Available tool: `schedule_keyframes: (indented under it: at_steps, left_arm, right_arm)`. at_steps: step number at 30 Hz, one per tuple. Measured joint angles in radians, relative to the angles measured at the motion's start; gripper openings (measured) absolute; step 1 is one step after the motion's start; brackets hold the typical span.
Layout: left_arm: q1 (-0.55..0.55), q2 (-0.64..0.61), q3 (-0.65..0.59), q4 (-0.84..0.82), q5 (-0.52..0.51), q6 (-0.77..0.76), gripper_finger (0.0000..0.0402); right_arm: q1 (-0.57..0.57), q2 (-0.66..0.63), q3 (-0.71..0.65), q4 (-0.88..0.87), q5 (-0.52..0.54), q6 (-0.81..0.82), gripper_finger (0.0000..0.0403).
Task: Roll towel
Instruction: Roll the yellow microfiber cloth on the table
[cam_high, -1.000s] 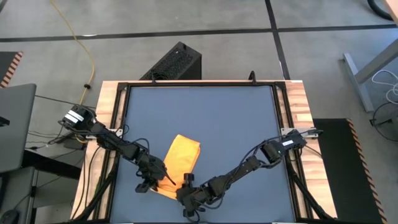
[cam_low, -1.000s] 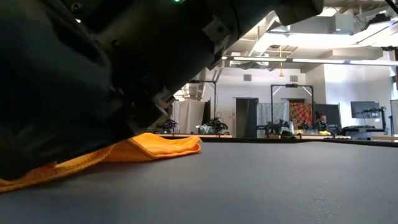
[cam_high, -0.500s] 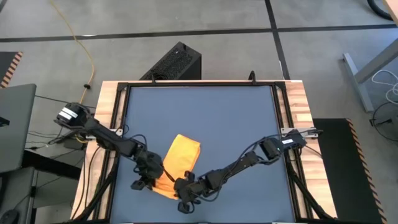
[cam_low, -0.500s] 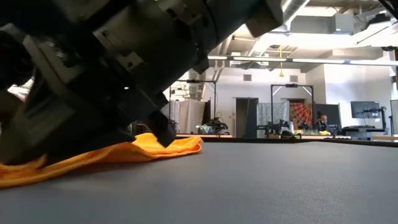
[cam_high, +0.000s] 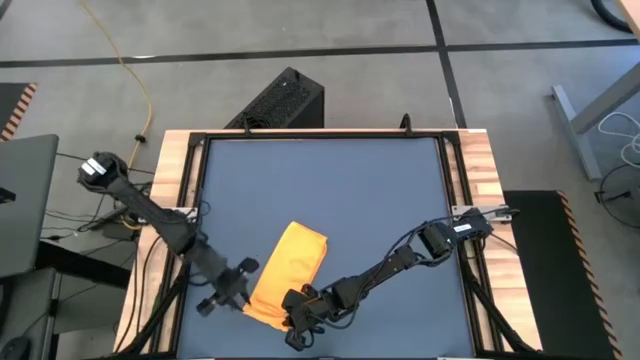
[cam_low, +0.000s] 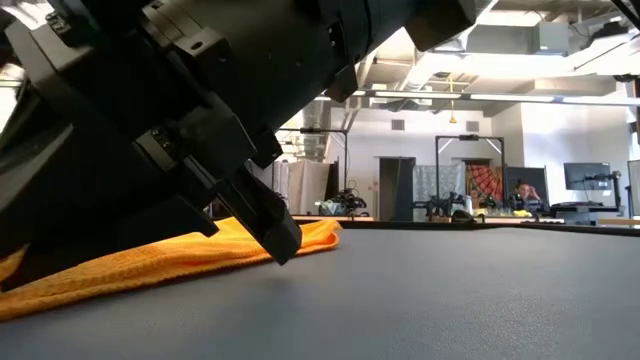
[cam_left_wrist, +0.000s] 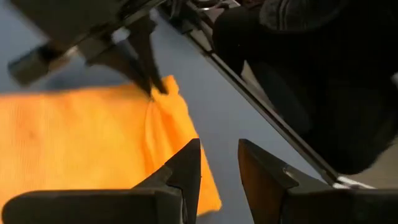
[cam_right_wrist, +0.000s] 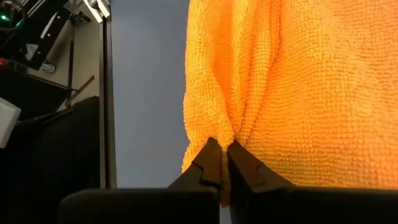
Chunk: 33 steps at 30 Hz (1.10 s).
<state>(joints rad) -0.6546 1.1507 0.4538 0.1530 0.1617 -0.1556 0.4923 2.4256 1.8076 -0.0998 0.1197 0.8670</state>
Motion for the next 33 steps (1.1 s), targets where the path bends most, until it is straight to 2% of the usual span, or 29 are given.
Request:
schedule_keyframes:
  at_steps: [6, 11, 17, 24, 33]
  left_arm:
    - [-0.159, 0.089, 0.001, 0.134, -0.211, 0.013, 0.0095]
    - [-0.219, 0.233, 0.034, 0.179, -0.251, -0.007, 0.0095]
    - [-0.235, 0.403, 0.107, 0.169, -0.28, -0.006, 0.0085]
    - [-0.234, 0.47, 0.208, -0.028, -0.411, 0.003, 0.0076]
    - [-0.233, 0.47, 0.253, -0.124, -0.456, 0.02, 0.0071]
  right_arm:
    - [-0.001, -0.001, 0.0, 0.003, 0.005, 0.0, 0.0028]
    - [-0.001, -0.001, 0.0, 0.004, 0.009, 0.0, 0.0026]
    - [-0.002, -0.001, 0.0, 0.008, 0.012, 0.0, 0.0029]
    - [-0.002, -0.002, 0.001, 0.004, 0.011, 0.0, 0.0027]
    - [-0.002, -0.002, 0.001, 0.006, 0.011, 0.002, 0.0028]
